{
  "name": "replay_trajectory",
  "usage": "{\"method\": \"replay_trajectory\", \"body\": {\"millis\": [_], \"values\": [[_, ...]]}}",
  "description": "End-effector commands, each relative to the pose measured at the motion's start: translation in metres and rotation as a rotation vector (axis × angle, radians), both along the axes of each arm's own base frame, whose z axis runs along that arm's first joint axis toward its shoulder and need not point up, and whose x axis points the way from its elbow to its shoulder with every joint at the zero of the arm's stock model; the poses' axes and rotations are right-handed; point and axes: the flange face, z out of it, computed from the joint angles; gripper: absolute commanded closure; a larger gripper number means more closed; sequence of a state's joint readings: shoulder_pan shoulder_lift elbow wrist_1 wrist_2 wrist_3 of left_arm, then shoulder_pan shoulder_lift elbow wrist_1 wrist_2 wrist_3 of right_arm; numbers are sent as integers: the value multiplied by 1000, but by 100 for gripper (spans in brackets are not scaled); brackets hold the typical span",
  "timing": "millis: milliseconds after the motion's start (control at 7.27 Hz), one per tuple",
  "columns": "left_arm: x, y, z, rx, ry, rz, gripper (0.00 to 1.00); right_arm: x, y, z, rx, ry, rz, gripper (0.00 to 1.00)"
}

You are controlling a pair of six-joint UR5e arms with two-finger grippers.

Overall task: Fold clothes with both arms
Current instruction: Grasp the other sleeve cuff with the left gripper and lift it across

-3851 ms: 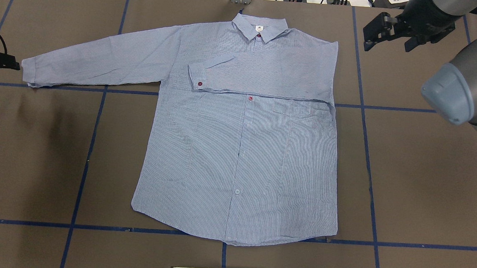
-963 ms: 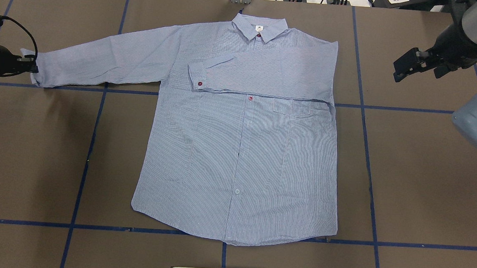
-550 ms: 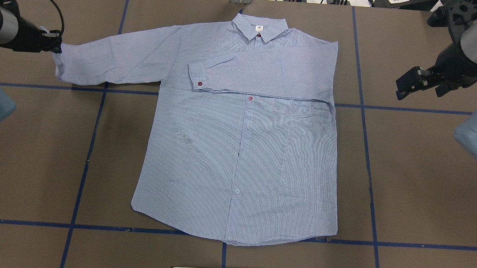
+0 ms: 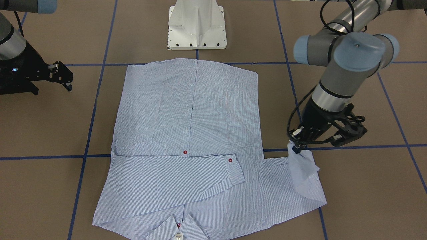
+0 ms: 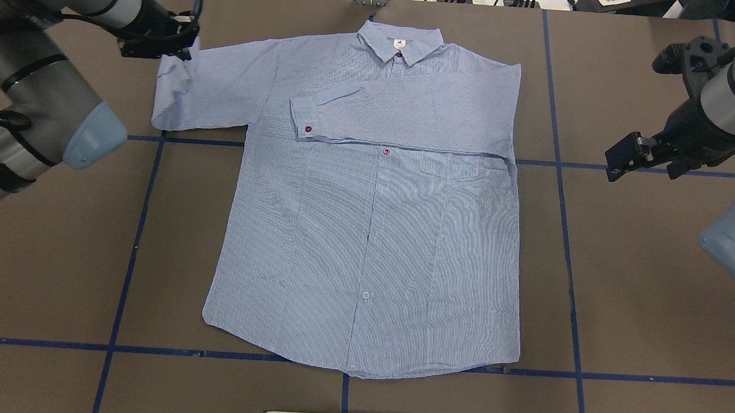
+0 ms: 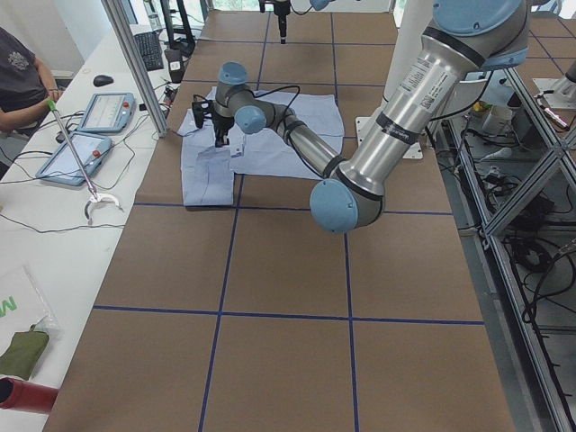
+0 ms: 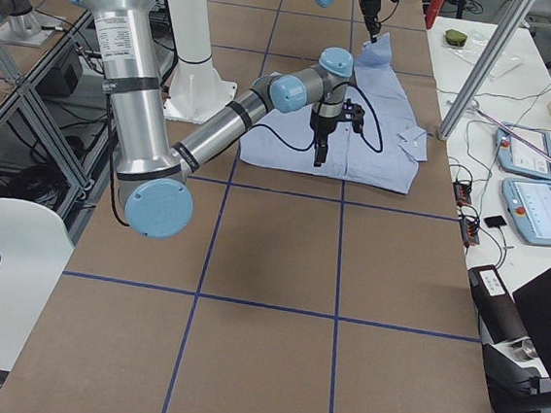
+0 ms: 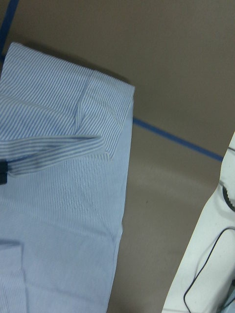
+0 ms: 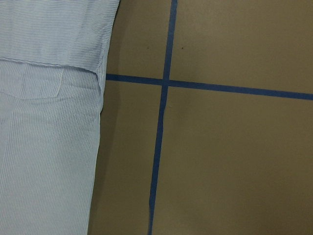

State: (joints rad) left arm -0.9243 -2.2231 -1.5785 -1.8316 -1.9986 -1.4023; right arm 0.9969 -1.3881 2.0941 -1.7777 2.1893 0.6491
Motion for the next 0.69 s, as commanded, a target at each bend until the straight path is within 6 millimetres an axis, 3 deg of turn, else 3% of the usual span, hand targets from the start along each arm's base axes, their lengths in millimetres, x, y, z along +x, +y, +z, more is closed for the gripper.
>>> {"method": "replay_trajectory", "body": {"millis": [0,275,550], "values": [[46,-3,-90,-57,116,-1,100,11,19,29,18,-17,3,0],[86,-9,-162,-115,192,-21,100,12,22,35,13,-15,2,0],[94,0,-187,-131,240,-27,100,13,22,37,10,-14,2,0]]}}
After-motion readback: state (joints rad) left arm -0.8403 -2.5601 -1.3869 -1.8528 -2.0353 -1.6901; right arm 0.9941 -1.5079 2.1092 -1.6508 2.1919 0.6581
